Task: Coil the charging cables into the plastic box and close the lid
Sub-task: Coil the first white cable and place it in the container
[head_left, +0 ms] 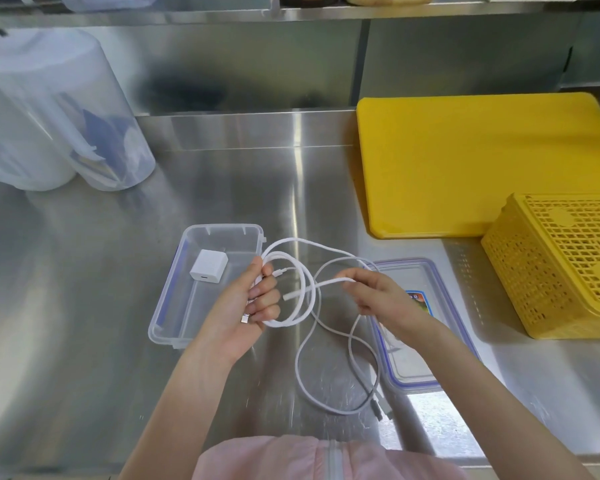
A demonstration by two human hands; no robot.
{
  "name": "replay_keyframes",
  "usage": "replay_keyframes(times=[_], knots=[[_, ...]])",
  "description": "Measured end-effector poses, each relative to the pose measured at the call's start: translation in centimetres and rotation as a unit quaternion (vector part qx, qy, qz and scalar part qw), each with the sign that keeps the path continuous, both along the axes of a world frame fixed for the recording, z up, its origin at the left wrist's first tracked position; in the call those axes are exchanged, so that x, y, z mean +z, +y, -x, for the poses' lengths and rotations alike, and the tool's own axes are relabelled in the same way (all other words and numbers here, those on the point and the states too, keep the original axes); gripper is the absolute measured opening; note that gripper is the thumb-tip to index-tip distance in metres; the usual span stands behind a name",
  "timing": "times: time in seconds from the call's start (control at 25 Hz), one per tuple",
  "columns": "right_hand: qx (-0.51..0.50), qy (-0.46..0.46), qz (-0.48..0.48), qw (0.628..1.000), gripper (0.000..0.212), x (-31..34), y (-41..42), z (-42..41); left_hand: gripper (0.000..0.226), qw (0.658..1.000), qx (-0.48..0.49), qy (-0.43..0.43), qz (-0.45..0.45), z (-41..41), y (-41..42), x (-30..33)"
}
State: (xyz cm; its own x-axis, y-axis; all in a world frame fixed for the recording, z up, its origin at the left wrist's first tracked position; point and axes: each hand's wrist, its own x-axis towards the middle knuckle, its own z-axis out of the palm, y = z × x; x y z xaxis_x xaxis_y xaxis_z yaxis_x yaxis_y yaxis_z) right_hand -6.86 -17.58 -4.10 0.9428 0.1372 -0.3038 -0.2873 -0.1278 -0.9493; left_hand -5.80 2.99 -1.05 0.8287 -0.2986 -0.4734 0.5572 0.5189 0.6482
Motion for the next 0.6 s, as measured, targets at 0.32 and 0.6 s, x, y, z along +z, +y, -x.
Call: replay_keyframes(times=[0.32,0.6], knots=[[-0.024,0.143,-0.392,0.908,0.015,0.8,1.3,0.1,0.039,0.996,0.022,0.031,0.076,0.2,-1.3,0.2],[0.071,0.074,-0.218,0.971,0.02,1.7,4.5,1.0,0.033,0.997,0.036,-0.061,-0.033,0.4,-3.0,-0.1]])
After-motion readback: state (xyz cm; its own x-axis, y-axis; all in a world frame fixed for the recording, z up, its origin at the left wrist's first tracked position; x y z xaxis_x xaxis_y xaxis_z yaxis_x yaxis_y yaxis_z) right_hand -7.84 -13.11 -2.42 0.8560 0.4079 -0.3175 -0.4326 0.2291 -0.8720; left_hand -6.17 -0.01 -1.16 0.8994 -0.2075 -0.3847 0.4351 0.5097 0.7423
